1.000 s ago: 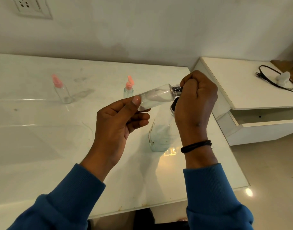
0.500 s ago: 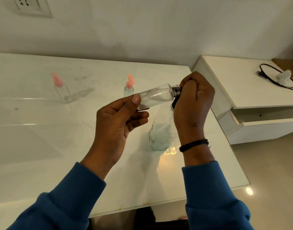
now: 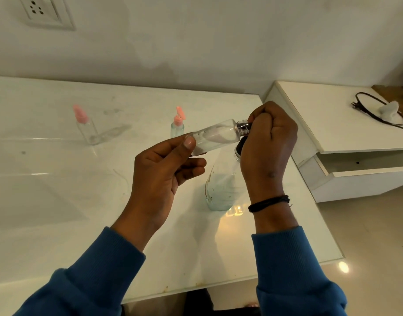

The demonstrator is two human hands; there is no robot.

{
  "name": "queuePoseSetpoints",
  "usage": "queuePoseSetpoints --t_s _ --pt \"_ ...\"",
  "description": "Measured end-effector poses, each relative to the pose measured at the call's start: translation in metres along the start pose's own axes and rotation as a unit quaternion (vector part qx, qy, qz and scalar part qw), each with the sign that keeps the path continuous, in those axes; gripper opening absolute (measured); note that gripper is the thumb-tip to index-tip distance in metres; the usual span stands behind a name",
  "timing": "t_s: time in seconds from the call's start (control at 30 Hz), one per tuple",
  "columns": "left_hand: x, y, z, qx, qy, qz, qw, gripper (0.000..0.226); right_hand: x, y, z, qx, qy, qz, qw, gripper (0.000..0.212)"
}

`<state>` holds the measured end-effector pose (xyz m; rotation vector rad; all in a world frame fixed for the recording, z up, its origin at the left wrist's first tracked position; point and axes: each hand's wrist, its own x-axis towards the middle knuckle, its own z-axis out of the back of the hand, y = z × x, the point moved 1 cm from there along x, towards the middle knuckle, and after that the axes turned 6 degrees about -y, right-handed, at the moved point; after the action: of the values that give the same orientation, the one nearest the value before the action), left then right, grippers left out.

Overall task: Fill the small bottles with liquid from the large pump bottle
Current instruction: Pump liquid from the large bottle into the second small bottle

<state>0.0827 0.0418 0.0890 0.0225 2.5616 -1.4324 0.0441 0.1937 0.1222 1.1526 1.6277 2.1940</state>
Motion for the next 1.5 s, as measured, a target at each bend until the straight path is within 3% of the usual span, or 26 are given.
queuePoseSetpoints --t_s 0.47,1.5 --pt "0.0025 0.0002 0.0020 -0.014 0.012 -0.007 1.000 0.037 0.0009 0.0002 -0.0001 0.031 0.007 -0.008 0.999 0.021" --pt "0.0037 -0.0020 0.0020 -0.063 0.029 0.006 0.998 0.044 0.0003 0.0009 -0.0012 0.015 0.002 0.011 1.000 0.021"
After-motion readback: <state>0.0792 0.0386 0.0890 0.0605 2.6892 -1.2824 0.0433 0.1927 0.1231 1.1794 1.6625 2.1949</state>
